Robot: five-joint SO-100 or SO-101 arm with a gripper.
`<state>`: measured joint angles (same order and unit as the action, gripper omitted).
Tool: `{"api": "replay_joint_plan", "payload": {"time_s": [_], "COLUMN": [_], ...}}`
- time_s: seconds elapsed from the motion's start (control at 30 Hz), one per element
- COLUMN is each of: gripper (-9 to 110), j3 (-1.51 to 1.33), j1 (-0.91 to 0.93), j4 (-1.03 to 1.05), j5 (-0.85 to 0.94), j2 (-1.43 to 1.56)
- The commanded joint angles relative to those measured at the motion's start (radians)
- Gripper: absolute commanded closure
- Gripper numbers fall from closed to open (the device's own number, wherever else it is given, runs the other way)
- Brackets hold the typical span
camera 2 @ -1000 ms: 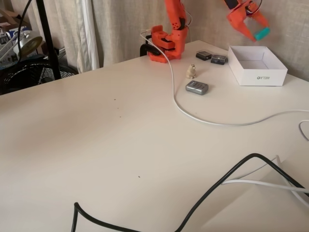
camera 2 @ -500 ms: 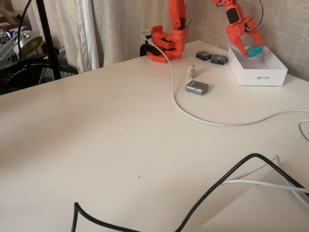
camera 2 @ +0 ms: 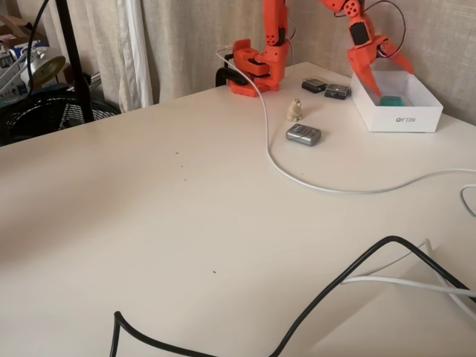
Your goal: Grasp the green cube and put it in the bin.
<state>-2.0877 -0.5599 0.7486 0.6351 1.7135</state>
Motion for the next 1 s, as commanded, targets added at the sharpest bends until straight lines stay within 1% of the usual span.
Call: {"api": "replay_joint_plan", "payload": {"time_s": [0.0, 0.07, 0.17, 0.3, 0.37, 0.4, 0.47, 0.57, 0.67, 0.97], "gripper": [66, 67, 70, 72, 76, 79, 81, 81, 81, 79], "j3": [0.006, 0.008, 0.009, 0.003, 0.003, 0.003, 0.003, -0.008, -0.064, -0.495], "j1": [0.003, 0.006, 0.035, 0.103, 0.137, 0.153, 0.184, 0.225, 0.258, 0.308], "j4": [-0.015, -0.025, -0.101, -0.321, -0.426, -0.466, -0.495, -0.423, -0.281, 0.078], "j5": [0.003, 0.003, 0.003, -0.002, -0.003, -0.005, -0.009, -0.015, -0.026, -0.087], "j2": [0.014, 0.031, 0.077, 0.169, 0.216, 0.241, 0.295, 0.399, 0.545, 1.135]}}
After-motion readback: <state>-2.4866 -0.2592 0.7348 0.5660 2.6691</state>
